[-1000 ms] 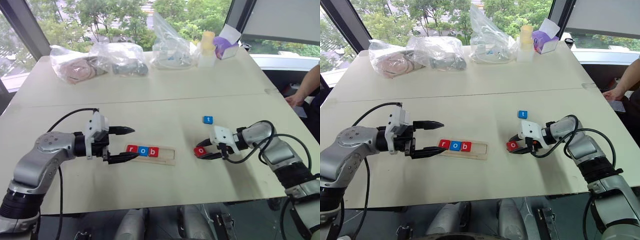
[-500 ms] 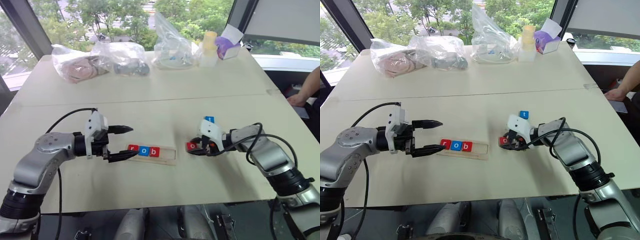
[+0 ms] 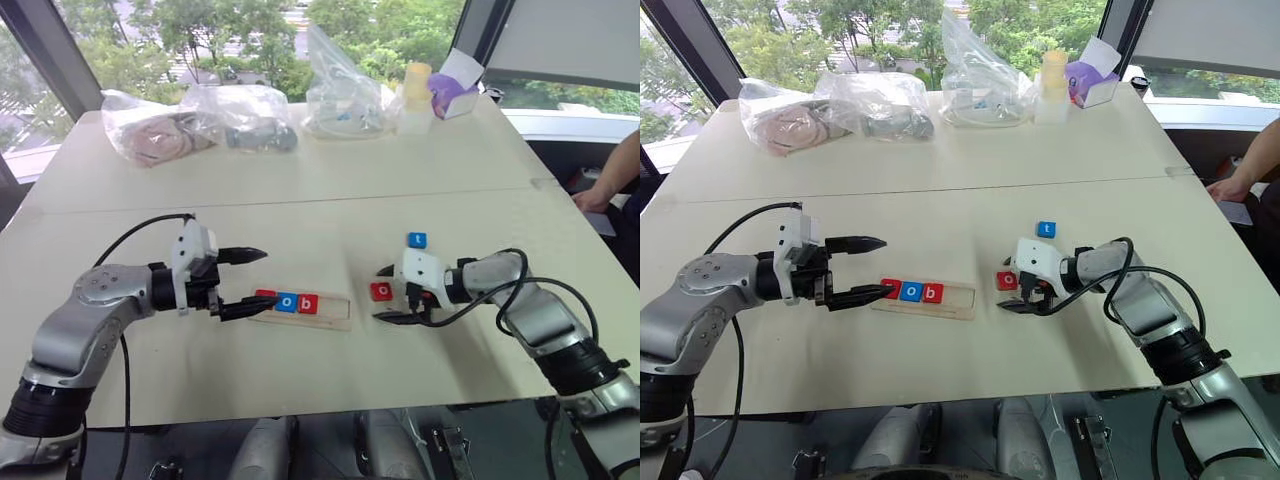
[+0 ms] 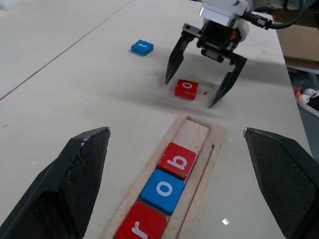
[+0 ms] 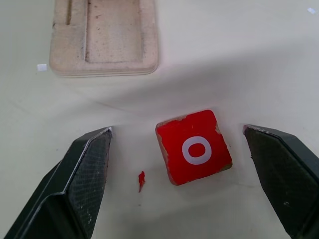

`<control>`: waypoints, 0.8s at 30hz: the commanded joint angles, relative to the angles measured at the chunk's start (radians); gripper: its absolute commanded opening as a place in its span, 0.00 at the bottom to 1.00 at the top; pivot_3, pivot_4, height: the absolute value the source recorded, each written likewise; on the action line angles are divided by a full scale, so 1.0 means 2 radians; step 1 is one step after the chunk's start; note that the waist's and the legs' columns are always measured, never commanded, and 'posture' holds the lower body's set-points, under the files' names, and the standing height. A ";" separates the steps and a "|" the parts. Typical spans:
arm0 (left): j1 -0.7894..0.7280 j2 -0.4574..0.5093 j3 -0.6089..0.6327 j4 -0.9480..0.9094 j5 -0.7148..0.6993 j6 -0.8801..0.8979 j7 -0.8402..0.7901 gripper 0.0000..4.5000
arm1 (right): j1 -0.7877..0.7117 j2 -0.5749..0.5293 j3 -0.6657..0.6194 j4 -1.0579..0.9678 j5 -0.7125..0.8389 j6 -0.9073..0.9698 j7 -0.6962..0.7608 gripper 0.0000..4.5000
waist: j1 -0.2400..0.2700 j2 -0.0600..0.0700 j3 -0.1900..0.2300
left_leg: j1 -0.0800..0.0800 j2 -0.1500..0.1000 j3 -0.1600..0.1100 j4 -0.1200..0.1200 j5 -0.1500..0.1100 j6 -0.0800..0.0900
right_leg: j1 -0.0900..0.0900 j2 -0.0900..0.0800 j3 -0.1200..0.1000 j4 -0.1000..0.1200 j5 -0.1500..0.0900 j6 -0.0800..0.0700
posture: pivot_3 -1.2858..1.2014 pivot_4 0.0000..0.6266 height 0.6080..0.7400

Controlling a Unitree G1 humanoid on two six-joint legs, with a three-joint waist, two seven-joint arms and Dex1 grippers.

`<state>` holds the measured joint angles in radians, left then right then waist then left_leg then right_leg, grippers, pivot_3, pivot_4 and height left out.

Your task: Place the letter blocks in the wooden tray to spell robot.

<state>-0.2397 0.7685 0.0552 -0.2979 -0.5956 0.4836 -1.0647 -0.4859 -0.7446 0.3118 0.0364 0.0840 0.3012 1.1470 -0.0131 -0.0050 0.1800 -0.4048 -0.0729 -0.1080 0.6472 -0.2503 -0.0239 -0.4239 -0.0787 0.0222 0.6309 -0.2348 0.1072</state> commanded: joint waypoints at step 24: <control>-0.012 0.004 0.009 -0.005 0.002 -0.005 -0.004 1.00 | -0.043 0.026 -0.034 -0.125 0.063 0.246 -0.007 0.26 | 0.000 0.000 0.000 | 0.006 0.000 -0.001 -0.001 0.000 0.000 | 0.006 -0.001 0.000 -0.001 -0.001 -0.002 | 0.52 0.24 1.00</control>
<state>-0.2559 0.7671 0.0552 -0.2892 -0.5843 0.4833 -1.0651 -0.5560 -0.7102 0.2938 -0.0815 0.1447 0.6791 1.1619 -0.0130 -0.0047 0.1805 -0.3940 -0.0728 -0.1093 0.6452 -0.2507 -0.0238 -0.4134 -0.0809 0.0225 0.6298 -0.2373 0.1039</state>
